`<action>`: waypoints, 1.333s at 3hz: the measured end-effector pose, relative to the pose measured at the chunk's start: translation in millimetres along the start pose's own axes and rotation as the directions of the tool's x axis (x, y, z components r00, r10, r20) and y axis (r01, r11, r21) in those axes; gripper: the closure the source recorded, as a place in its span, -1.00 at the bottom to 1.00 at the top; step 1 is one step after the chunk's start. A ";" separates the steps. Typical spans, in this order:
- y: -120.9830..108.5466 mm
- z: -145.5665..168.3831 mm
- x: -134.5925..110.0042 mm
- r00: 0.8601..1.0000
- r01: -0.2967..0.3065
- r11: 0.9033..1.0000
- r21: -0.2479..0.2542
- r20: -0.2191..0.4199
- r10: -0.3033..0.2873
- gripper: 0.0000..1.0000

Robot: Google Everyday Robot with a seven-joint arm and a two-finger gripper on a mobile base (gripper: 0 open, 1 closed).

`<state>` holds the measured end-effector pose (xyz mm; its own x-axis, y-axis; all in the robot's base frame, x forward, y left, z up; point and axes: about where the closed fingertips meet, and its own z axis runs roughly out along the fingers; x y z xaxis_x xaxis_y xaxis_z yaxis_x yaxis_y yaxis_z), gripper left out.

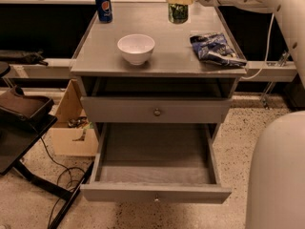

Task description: Pick green can from middle drawer and place on counter

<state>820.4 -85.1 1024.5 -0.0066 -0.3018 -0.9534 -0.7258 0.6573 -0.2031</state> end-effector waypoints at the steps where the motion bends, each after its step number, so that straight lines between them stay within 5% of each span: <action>1: -5.0 38.7 -2.5 0.999 -0.037 0.999 0.026 0.008 0.037 1.00; 3: -3.5 147.7 11.1 0.990 -0.138 0.986 0.091 -0.020 0.140 1.00; 4: -5.3 191.5 44.2 0.973 -0.215 0.966 0.143 -0.051 0.224 1.00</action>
Offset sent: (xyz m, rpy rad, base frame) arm 0.1161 0.0851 -0.0105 0.0859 0.0377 -0.1441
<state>955.7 30.3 940.7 -0.2036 -0.1815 -0.9621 -0.6014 0.7986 -0.0234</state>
